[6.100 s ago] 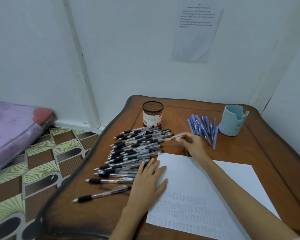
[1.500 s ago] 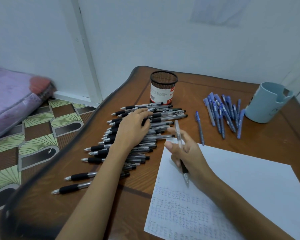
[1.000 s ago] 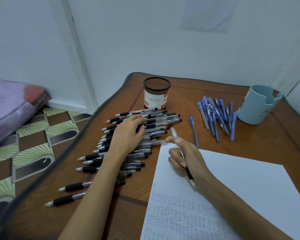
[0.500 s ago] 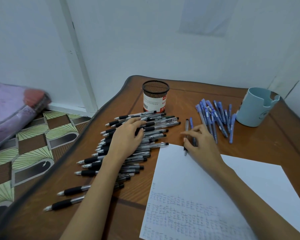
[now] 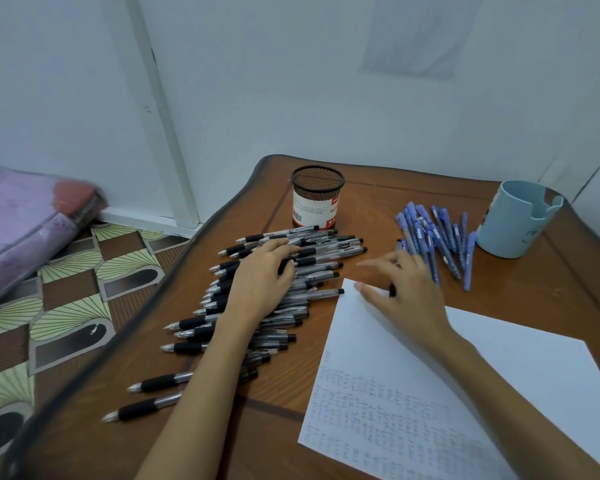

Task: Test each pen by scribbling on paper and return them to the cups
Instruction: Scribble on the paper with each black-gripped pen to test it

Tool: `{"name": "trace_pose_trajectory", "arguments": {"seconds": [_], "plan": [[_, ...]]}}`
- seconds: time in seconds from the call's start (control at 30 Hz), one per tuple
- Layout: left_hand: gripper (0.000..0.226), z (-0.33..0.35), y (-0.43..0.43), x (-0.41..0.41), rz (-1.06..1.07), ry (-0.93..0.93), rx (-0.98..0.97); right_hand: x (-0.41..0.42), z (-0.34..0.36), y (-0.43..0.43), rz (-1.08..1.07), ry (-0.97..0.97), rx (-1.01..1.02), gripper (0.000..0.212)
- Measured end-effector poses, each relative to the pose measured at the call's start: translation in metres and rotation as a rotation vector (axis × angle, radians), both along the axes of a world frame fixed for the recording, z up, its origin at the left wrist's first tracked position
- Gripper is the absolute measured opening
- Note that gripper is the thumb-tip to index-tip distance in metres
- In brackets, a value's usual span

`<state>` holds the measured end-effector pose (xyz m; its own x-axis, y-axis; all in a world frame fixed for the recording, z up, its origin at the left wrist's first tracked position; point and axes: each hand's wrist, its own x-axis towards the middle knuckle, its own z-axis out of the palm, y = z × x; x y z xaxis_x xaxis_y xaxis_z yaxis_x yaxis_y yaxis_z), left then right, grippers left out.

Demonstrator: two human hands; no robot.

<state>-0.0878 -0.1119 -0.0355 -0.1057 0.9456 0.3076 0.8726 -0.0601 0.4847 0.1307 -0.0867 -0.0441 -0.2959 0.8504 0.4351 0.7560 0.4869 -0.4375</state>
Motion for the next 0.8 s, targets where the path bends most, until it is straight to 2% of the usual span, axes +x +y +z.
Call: {"name": "trace_pose_trajectory", "arguments": {"seconds": [0.17, 0.27, 0.33, 0.43, 0.57, 0.67, 0.73, 0.8], "plan": [[0.035, 0.001, 0.000, 0.000, -0.001, 0.001, -0.003, -0.030, -0.019, -0.019, 0.160, -0.163, -0.002, 0.047], [0.035, 0.001, -0.001, 0.000, -0.011, -0.017, -0.013, -0.024, -0.021, -0.024, 0.177, -0.091, 0.000, 0.043], [0.035, 0.002, -0.001, -0.001, -0.020, -0.025, -0.022, -0.018, -0.019, -0.028, 0.200, 0.001, -0.079, 0.030], [0.033, 0.003, 0.000, -0.006, -0.036, -0.065, -0.032, -0.011, -0.008, -0.032, 0.225, 0.351, -0.279, 0.007], [0.029, 0.005, 0.000, -0.009, -0.048, -0.166, -0.001, 0.001, 0.025, -0.027, 0.184, 1.090, -0.652, 0.020], [0.029, 0.004, 0.001, -0.009, -0.039, -0.149, 0.001, 0.009, 0.050, -0.018, 0.246, 1.592, -0.836, 0.023], [0.029, 0.003, 0.001, -0.009, -0.032, -0.113, -0.003, 0.009, 0.058, -0.016, 0.296, 1.752, -0.908, 0.016], [0.029, 0.003, 0.001, -0.007, -0.029, -0.091, -0.003, 0.004, 0.054, -0.020, 0.338, 1.765, -0.942, 0.017]]}}
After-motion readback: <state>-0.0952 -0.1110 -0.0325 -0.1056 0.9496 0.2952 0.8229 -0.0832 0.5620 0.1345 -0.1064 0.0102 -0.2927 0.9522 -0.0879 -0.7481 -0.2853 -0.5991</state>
